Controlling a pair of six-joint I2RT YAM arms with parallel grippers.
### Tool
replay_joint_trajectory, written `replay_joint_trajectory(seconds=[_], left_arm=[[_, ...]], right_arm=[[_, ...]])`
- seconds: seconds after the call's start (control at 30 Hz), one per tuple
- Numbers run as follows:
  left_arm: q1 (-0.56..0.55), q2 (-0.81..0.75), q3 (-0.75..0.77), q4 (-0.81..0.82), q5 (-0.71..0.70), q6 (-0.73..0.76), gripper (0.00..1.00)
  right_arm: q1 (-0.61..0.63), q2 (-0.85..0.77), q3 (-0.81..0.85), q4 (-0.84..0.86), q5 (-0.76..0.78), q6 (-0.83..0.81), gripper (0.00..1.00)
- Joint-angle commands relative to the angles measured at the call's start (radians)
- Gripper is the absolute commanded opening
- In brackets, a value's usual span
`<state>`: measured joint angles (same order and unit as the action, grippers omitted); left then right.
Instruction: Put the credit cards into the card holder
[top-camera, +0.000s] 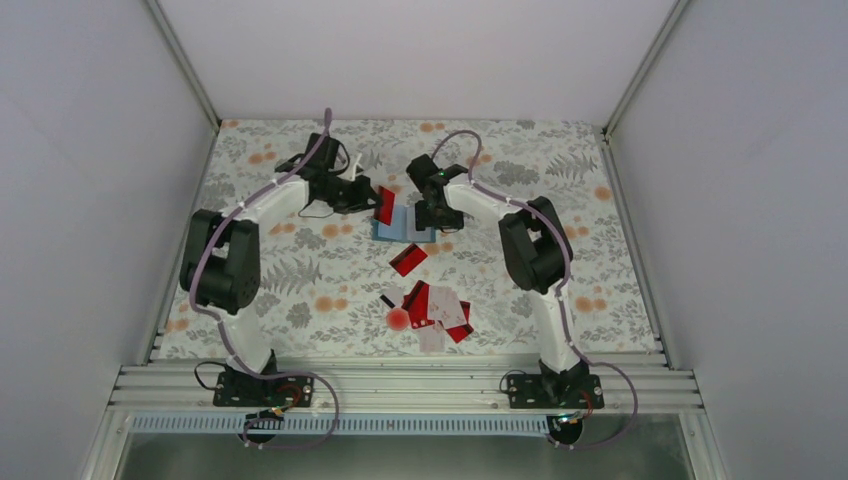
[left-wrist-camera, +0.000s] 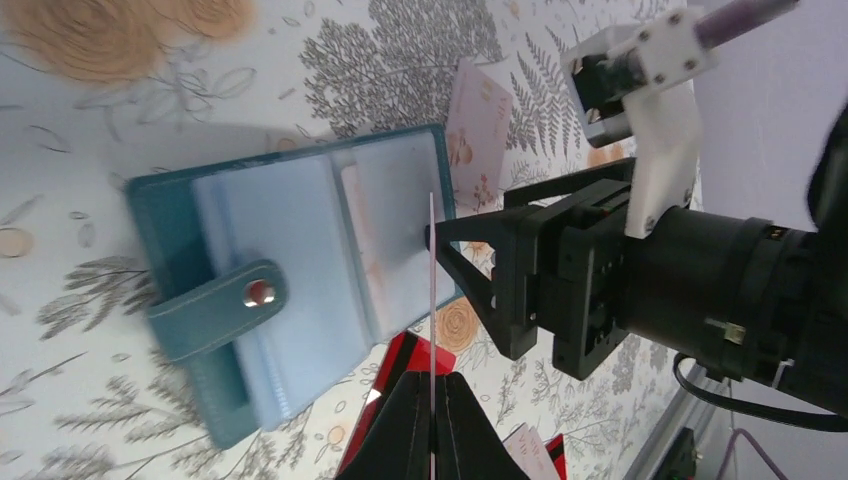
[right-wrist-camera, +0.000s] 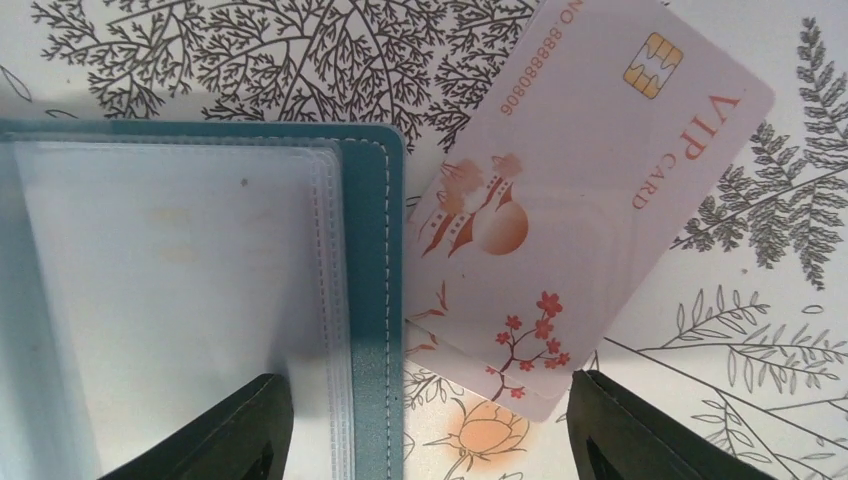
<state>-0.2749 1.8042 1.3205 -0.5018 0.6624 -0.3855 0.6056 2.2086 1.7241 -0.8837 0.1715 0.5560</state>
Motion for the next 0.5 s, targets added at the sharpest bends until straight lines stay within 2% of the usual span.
replay_joint_trajectory(seconds=[0.0, 0.17, 0.47], left_arm=[[-0.009, 0.069, 0.038, 0.07, 0.092, -0.029, 0.03], [-0.016, 0.159, 0.077, 0.07, 0.104, -0.019, 0.02], [-0.038, 0.228, 0.075, 0.102, 0.12, -0.037, 0.02]], right_arm=[[-0.018, 0.016, -0.061, 0.052, -0.035, -0.005, 0.7], [-0.027, 0.017, -0.093, 0.067, -0.061, -0.007, 0.69], [-0.031, 0.036, -0.116, 0.082, -0.11, -0.007, 0.69]])
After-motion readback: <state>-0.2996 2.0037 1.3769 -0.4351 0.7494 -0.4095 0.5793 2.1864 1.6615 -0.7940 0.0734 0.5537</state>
